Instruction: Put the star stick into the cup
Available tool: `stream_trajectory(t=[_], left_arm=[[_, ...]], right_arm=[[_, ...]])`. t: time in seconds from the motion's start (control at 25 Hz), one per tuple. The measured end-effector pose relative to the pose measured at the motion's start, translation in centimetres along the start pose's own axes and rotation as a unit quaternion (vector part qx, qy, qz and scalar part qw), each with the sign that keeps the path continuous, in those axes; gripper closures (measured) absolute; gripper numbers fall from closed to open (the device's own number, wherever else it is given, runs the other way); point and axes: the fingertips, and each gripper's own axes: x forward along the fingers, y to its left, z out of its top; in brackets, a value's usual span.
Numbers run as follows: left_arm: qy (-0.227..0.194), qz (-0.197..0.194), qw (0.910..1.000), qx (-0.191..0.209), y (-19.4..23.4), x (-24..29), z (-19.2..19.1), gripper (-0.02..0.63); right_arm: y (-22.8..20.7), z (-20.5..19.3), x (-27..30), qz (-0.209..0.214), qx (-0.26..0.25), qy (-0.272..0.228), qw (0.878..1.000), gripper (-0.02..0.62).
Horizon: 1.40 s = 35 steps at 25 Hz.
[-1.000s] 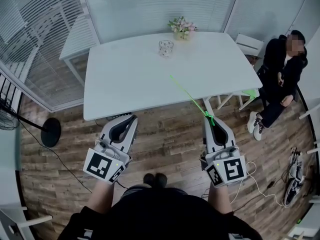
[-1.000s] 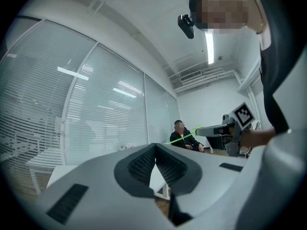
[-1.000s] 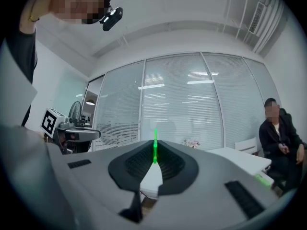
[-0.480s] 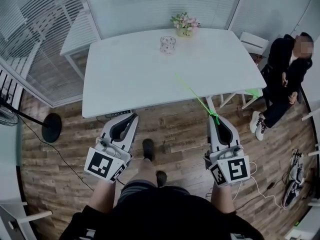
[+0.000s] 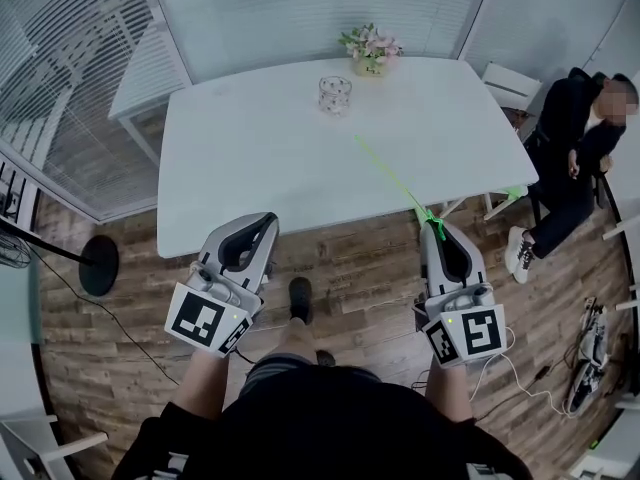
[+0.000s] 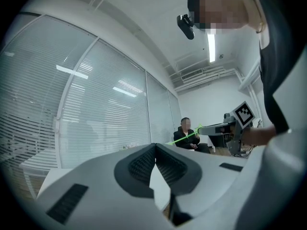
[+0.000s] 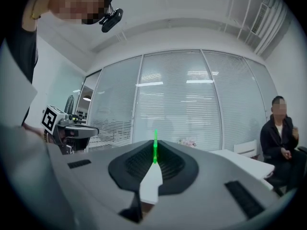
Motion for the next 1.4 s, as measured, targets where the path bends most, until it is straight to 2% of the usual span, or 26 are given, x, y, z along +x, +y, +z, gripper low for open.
stream_trajectory(t=[0.88, 1.2, 1.4], left_arm=[[-0.002, -0.044, 0.999, -0.005, 15.1, 13.1, -0.6, 0.592], [0.01, -0.062, 0.9978, -0.021, 17.8, 16.4, -2.3, 0.592], [0.011, -0.058, 0.9979, -0.029, 18.5, 17.5, -2.9, 0.592]], right_arm=[[-3.9, 0.4, 18.5, -0.041, -0.003, 0.003, 0.999, 0.574], [-4.7, -0.1, 22.5, -0.051, -0.007, 0.019, 0.998, 0.573], [-5.6, -1.2, 23.3, -0.051, -0.003, 0.03, 0.998, 0.574]])
